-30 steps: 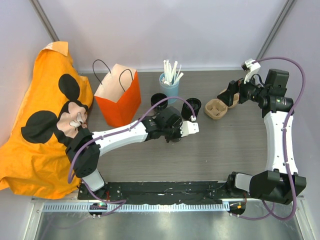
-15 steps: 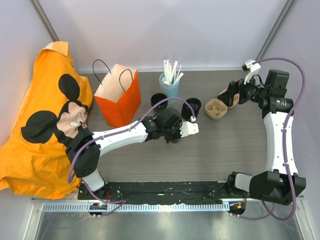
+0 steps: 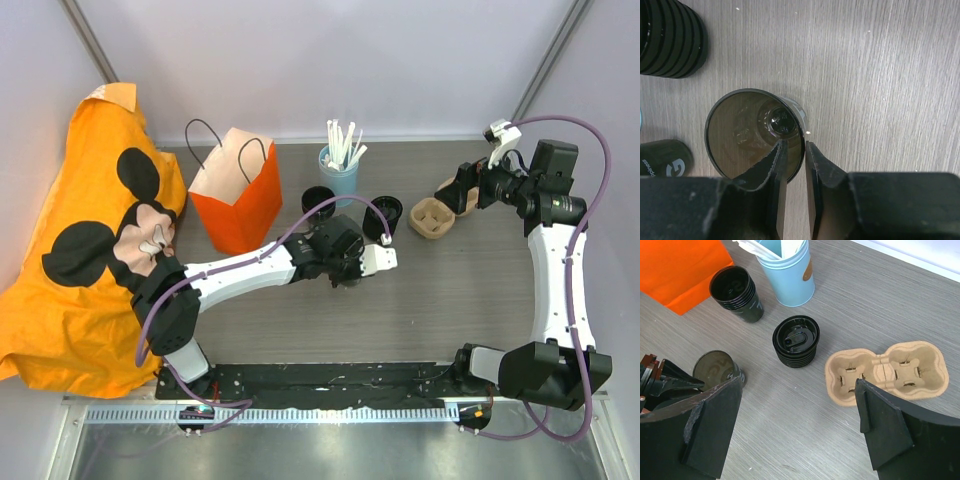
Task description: Pack the takeout coffee
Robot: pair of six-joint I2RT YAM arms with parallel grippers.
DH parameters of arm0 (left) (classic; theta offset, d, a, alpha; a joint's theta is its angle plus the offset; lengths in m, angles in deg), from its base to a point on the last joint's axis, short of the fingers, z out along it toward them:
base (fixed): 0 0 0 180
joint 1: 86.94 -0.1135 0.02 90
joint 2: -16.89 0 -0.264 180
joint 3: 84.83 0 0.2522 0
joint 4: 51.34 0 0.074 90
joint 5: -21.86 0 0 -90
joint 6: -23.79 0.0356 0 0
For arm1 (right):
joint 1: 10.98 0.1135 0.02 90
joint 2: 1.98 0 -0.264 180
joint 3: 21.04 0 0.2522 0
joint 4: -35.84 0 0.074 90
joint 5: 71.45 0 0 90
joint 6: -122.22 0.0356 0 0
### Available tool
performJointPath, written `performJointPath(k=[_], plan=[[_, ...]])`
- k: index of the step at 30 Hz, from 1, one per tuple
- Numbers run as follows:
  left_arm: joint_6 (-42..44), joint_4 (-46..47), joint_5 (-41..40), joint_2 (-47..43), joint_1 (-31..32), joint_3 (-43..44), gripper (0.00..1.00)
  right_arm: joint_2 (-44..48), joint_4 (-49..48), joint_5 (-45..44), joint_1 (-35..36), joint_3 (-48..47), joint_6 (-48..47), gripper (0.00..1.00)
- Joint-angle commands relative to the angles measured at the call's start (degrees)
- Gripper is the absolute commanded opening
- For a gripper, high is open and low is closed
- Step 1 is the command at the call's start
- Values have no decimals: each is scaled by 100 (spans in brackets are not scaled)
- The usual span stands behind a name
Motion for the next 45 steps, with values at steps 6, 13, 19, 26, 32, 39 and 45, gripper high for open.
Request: performJointPath(k=[6, 13, 19, 26, 32, 39, 45], plan=[[171, -196, 112, -366, 40, 271, 28, 191, -312, 120, -21, 9, 97, 100], [268, -398, -117, -401, 31, 596, 30, 50, -505, 32, -21, 18, 351, 100], [294, -985, -495, -383, -92, 1404, 75, -572, -673, -327, 172, -377, 870, 100], [189, -1619, -820, -401, -487, 2414, 100, -1486, -225, -1505, 1173, -931, 712, 100], [-207, -1787, -811, -594, -1224, 2847, 100, -2278, -67, -1787, 1471, -1299, 1046, 93], [-462, -1769, -689, -875, -1963, 2741, 100, -2964, 100, -2095, 1859, -1459, 1213, 85], [-523, -1900, -495, -998, -2271, 2811, 100, -3298, 48, -2332, 2062, -1336, 1354, 79]])
